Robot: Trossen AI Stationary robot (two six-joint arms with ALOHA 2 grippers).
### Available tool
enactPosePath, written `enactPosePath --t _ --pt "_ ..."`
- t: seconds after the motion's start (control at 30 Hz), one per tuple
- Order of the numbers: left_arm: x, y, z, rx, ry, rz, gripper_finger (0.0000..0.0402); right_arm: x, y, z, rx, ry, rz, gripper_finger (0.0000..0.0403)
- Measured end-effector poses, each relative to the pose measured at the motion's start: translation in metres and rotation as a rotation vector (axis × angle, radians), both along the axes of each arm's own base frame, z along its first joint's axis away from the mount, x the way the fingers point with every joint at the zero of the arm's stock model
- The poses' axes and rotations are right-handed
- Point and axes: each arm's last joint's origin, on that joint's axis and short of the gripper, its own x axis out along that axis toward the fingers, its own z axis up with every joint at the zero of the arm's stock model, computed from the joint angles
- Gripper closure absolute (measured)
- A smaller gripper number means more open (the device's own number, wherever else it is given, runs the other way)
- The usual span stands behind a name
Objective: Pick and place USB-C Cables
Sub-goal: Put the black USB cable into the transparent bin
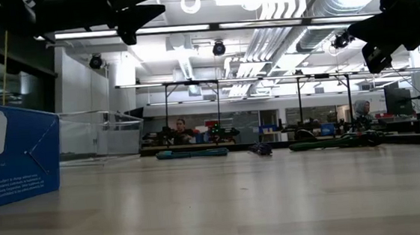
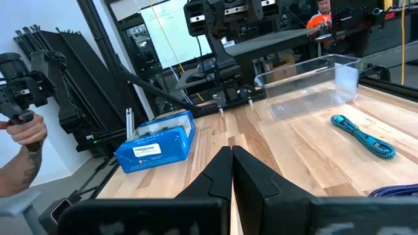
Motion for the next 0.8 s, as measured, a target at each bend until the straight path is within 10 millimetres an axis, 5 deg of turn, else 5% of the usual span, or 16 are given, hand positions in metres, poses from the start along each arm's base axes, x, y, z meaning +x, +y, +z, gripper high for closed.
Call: enactPosePath --t 0.37,0.8 --pt "0.0 -0.0001 -0.0001 -0.077 -0.01 -0.013 0.0211 0.0 -0.0001 0.0 0.003 0.0 -0.003 0.0378" --pt "0.0001 -0.0001 -0.0007 -0.08 -0.004 -0.013 0.0211 0.0 -0.0009 0.0004 0.004 -0.004 -0.031 0.0182"
